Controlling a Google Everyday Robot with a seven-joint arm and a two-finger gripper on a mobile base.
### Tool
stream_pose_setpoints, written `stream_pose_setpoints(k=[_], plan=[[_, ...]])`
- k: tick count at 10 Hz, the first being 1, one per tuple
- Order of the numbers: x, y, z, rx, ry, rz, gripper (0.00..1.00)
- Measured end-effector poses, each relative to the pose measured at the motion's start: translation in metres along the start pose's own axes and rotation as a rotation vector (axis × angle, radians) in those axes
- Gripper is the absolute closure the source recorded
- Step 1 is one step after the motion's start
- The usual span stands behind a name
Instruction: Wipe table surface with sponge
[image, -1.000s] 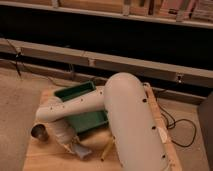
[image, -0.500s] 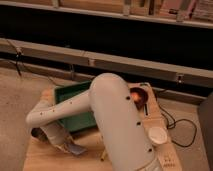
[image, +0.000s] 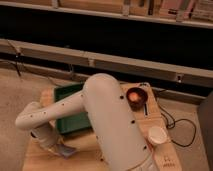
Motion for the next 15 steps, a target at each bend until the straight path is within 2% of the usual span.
stream_pose_setpoints(k=[2, 4, 6, 8, 11, 13, 15], plan=[[0.003, -0.028, -0.008, 0.016, 0.028, -0.075, 0.98], [-0.005, -0.060, -0.008, 0.055, 0.035, -0.155, 0.98], [-0.015, -0.062, -0.004, 0.079, 0.024, -0.164, 0.98], [-0.038, -0.055, 0.003, 0.113, 0.001, -0.146, 0.98], [-0.054, -0.051, 0.008, 0.141, -0.027, -0.103, 0.98], [-0.066, -0.043, 0.010, 0.180, -0.023, -0.062, 0.98], [-0.077, -0.034, 0.013, 0.192, -0.020, -0.008, 0.98]])
